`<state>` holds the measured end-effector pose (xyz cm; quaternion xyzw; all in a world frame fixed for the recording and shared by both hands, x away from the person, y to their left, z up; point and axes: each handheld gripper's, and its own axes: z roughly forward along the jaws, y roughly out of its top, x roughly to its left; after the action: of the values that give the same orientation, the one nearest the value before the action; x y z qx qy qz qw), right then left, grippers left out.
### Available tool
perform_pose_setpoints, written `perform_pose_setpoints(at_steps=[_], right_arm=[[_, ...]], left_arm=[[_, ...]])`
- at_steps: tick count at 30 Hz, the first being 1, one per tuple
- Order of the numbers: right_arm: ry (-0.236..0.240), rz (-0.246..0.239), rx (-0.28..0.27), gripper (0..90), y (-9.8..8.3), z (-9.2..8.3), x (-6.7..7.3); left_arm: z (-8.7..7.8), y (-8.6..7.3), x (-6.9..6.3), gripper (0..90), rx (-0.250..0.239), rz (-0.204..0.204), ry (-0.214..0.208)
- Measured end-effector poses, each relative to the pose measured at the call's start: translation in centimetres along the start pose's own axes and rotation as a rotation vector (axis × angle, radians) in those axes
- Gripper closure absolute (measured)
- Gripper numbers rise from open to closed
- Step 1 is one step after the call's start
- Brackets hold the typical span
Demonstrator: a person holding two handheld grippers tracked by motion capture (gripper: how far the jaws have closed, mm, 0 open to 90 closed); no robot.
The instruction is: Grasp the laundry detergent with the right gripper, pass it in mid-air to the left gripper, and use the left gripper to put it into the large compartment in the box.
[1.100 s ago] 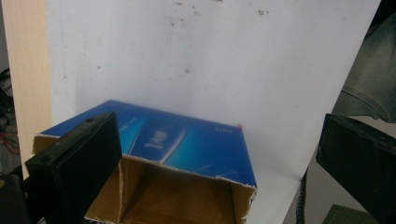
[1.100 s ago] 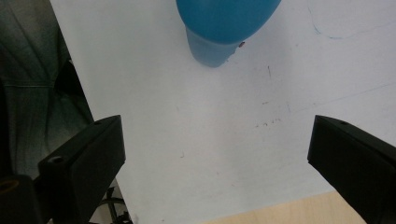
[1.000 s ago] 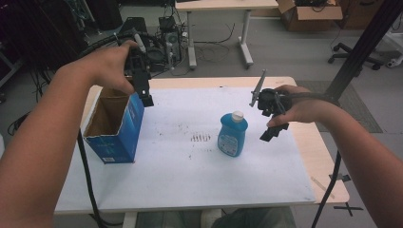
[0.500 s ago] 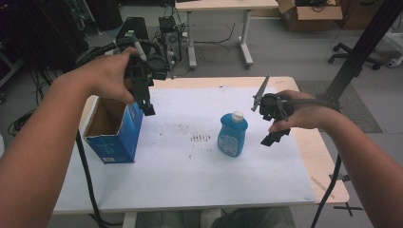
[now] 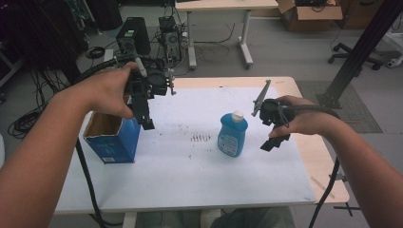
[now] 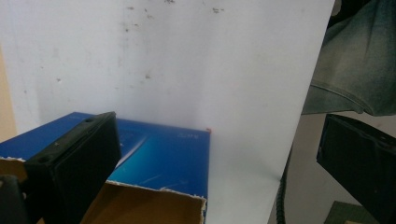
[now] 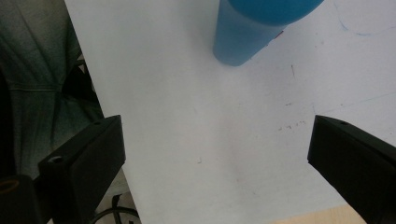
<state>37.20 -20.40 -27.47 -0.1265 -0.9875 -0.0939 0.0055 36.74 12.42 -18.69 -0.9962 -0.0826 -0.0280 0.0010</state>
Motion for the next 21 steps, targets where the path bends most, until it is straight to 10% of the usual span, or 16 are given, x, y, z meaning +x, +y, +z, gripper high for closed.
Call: perform_pose_setpoints(at_steps=[21], right_arm=[[0.009, 0.018, -0.027, 4.0, -0.5, 2.2, 0.2]], left_arm=[[1.8, -0.1, -1.3, 0.2, 0.0, 0.014, -0.023]])
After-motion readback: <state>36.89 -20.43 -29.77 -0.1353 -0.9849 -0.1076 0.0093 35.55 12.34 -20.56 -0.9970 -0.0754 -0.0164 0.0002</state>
